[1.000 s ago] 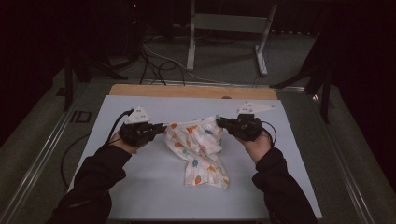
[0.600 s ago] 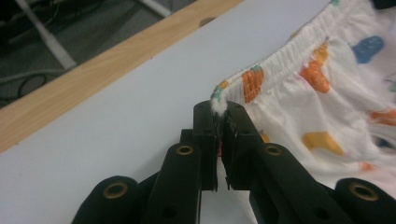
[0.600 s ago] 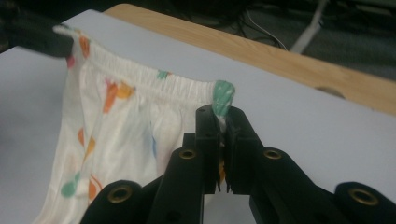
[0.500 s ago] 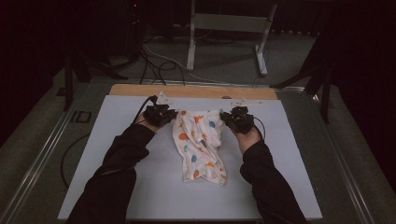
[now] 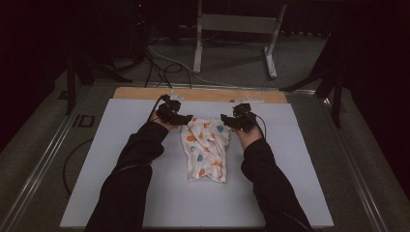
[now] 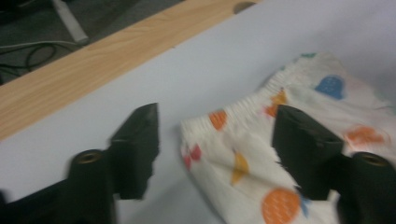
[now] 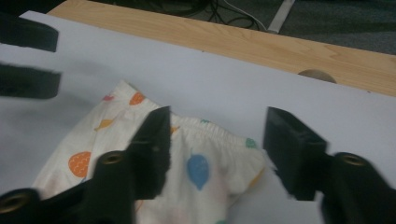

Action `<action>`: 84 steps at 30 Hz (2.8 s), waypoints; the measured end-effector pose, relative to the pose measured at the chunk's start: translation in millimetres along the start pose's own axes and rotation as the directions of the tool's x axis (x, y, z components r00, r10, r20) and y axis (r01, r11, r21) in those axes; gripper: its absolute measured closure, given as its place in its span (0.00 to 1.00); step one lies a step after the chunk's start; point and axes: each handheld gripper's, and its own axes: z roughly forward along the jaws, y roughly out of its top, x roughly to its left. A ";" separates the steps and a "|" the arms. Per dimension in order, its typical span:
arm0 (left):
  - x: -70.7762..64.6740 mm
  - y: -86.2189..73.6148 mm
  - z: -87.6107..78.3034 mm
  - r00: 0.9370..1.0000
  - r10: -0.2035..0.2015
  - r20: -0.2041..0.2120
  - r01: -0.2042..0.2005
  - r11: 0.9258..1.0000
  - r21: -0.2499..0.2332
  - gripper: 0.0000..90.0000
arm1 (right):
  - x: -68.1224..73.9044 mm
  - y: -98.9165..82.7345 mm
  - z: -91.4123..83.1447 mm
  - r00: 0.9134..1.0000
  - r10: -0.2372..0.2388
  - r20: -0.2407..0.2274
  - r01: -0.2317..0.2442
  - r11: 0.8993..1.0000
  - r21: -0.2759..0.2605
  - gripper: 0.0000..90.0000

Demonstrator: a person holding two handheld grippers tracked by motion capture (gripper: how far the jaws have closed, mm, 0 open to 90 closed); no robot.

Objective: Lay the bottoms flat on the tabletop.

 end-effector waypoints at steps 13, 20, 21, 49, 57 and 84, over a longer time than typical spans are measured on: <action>-14.9 -5.3 -19.9 0.991 0.045 0.123 -0.042 0.999 -0.025 0.01 | -9.6 -7.7 -11.3 0.995 0.006 -0.103 -0.006 1.000 -0.002 0.15; -24.9 -14.3 -32.7 0.980 0.060 0.190 -0.050 0.997 -0.059 0.00 | -3.2 -11.2 -17.4 0.991 -0.047 -0.124 0.048 0.999 0.004 0.13; -24.9 -14.3 -32.7 0.980 0.060 0.190 -0.050 0.997 -0.059 0.00 | -3.2 -11.2 -17.4 0.991 -0.047 -0.124 0.048 0.999 0.004 0.13; -110.7 -125.7 -75.2 0.888 0.302 0.347 -0.295 0.953 -0.072 0.28 | 28.4 -89.5 -81.4 0.950 -0.090 -0.300 0.109 0.993 0.049 0.16; -108.3 -131.5 -61.0 0.887 0.345 0.306 -0.350 0.936 -0.040 0.59 | 29.9 -107.8 -93.6 0.957 -0.101 -0.273 0.123 0.990 0.067 0.22; -84.6 -152.4 -107.0 0.916 0.343 0.211 -0.339 0.939 -0.056 1.00 | 31.4 -114.8 -95.5 0.957 -0.080 -0.278 0.110 0.990 0.093 0.28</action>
